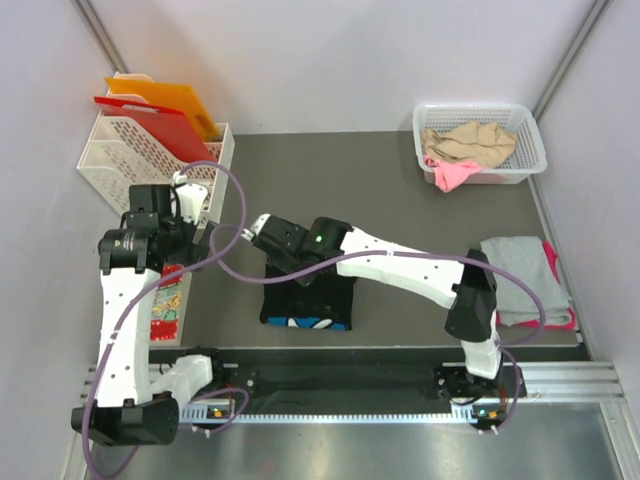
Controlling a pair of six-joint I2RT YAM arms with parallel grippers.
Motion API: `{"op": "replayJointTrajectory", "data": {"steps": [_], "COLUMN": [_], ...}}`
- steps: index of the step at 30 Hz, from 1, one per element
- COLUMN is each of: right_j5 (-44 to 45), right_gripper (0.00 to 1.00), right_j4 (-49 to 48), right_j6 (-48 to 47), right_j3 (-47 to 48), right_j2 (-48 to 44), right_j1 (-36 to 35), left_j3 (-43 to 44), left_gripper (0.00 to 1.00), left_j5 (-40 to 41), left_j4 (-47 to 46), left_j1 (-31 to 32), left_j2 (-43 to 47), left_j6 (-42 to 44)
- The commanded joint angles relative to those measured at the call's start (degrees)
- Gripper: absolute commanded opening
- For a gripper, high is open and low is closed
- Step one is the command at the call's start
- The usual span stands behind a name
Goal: Fold and stack the t-shirts
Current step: Fold the long partially folded tshirt into a neat square
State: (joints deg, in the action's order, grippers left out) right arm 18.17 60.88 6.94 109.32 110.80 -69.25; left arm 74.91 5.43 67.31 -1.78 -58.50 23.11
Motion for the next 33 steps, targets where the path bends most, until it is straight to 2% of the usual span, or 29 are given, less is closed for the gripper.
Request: {"op": "replayJointTrajectory", "data": {"steps": [1,11,33], "right_j5": [1.7,2.0,-3.8], "right_gripper": [0.07,0.06,0.03], "right_j4": [-5.5,-9.3,-14.3], "right_j6": [-3.5,-5.6,-4.0], "right_j3": [2.7,6.3,12.9], "right_j2": [2.5,8.5,23.5], "right_j1": [2.9,9.0,20.5], "left_j3": [2.1,2.0,3.0], "left_gripper": [0.99,0.99,0.99], "left_j5": [0.3,0.2,-2.0], "left_j4": [-0.1,0.2,4.4], "left_j1": [-0.1,-0.1,-0.2], "left_j2": [-0.6,-1.6,-2.2], "left_j6": [0.4,0.3,-0.7]}}
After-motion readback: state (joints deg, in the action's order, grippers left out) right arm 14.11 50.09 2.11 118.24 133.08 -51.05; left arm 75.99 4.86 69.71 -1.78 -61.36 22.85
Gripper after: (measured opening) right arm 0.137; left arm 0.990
